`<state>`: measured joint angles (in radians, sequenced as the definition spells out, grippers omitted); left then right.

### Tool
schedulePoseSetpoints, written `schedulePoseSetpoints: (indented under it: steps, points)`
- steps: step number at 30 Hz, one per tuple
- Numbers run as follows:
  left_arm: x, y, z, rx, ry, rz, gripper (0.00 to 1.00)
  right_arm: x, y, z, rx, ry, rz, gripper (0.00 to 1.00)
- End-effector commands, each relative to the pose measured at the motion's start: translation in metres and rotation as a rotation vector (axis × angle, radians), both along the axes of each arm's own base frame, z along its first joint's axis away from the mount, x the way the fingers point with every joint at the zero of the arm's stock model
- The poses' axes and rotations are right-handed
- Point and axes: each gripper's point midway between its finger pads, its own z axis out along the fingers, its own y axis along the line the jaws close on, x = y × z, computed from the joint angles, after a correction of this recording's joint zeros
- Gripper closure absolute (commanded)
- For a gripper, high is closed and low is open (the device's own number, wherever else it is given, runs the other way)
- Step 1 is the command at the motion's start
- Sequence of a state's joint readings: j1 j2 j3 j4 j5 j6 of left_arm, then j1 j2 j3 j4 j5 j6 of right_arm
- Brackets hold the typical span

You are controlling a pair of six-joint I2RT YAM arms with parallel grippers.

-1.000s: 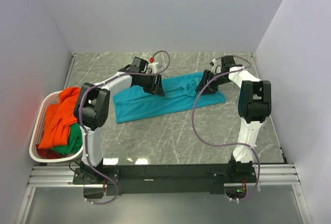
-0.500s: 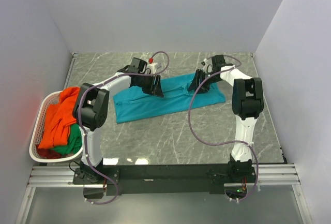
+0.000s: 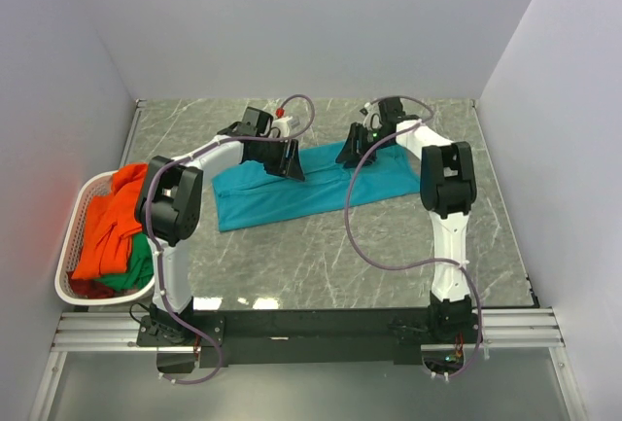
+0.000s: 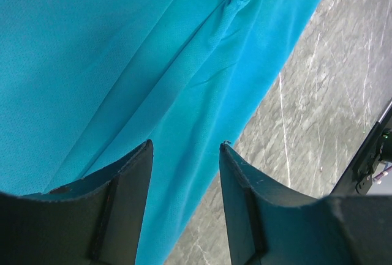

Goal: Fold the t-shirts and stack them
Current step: Fold the tshirt

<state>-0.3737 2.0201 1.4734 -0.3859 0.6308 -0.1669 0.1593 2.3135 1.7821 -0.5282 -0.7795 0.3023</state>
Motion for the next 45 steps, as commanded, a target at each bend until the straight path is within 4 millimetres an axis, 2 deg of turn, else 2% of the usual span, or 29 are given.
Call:
schedulePoseSetpoints:
  steps: [1,6,9,12,13,14,16,17,18,20,23,25,28,29,30,32,34,35,36,37,40,41,42,45]
  points:
    - [0.003,0.002,0.026,-0.027,-0.068,-0.011,0.47,0.014,0.007,0.009,0.025,-0.036,-0.001,0.48]
    - [0.003,0.007,0.03,-0.036,-0.07,-0.005,0.47,0.006,0.012,0.026,0.06,-0.042,0.04,0.46]
    - [0.01,0.016,0.034,-0.04,-0.08,0.019,0.47,-0.008,0.002,0.054,0.031,-0.085,0.065,0.46]
    - [0.025,0.032,0.036,-0.022,-0.09,0.046,0.47,-0.021,-0.019,0.065,-0.038,-0.114,0.053,0.47]
    - [0.028,0.037,0.034,-0.008,-0.086,0.048,0.47,-0.03,-0.025,0.062,-0.069,-0.085,0.051,0.48]
    - [0.041,0.04,0.037,0.014,-0.123,0.034,0.5,-0.035,-0.031,0.06,-0.102,-0.091,0.064,0.54]
    - [0.047,0.054,0.031,0.07,-0.109,0.034,0.53,-0.049,-0.046,0.047,-0.202,-0.039,0.066,0.64]
    - [0.058,0.059,0.03,0.104,-0.166,-0.008,0.55,-0.052,-0.052,0.041,-0.236,-0.037,0.075,0.75]
    - [0.06,0.062,0.028,0.132,-0.174,-0.024,0.56,-0.06,-0.058,0.036,-0.27,-0.022,0.071,0.79]
    - [0.066,0.075,0.016,0.229,-0.201,-0.054,0.58,-0.061,-0.071,0.026,-0.35,-0.03,0.053,0.88]
    - [0.07,0.095,-0.002,0.353,-0.232,-0.091,0.62,-0.059,-0.083,0.017,-0.432,-0.029,0.039,0.93]
    - [0.069,0.104,-0.013,0.41,-0.232,-0.112,0.64,-0.059,-0.088,0.004,-0.472,0.013,0.044,0.94]
    - [0.064,0.122,-0.029,0.509,-0.249,-0.161,0.66,-0.05,-0.098,-0.009,-0.54,0.028,0.042,0.94]
    - [0.06,0.13,-0.038,0.547,-0.244,-0.166,0.67,-0.042,-0.103,-0.008,-0.576,0.013,0.031,0.94]
    - [0.058,0.135,-0.043,0.573,-0.245,-0.17,0.68,-0.041,-0.105,-0.016,-0.594,0.031,0.034,0.94]
    - [0.048,0.145,-0.053,0.619,-0.24,-0.193,0.69,-0.031,-0.109,-0.017,-0.625,0.016,0.028,0.94]
    - [0.043,0.155,-0.057,0.667,-0.249,-0.213,0.71,-0.028,-0.114,-0.026,-0.661,0.033,0.03,0.94]
    - [0.032,0.159,-0.067,0.685,-0.224,-0.23,0.72,-0.023,-0.115,-0.024,-0.661,0.024,0.026,0.94]
    - [0.031,0.163,-0.069,0.706,-0.234,-0.228,0.72,-0.021,-0.114,-0.027,-0.659,0.031,0.026,0.94]
    - [0.019,0.168,-0.073,0.719,-0.221,-0.244,0.73,-0.021,-0.113,-0.027,-0.653,0.036,0.023,0.94]
    - [0.007,0.171,-0.072,0.727,-0.231,-0.254,0.74,-0.011,-0.111,-0.028,-0.647,0.02,0.008,0.94]
    - [-0.008,0.172,-0.08,0.729,-0.201,-0.273,0.75,-0.005,-0.109,-0.025,-0.644,0.004,0.003,0.95]
    - [-0.014,0.172,-0.082,0.724,-0.191,-0.284,0.75,-0.002,-0.11,-0.029,-0.648,0.005,0.003,0.94]
    - [-0.045,0.164,-0.084,0.684,-0.14,-0.32,0.76,0.014,-0.103,-0.024,-0.619,-0.042,0.009,0.94]
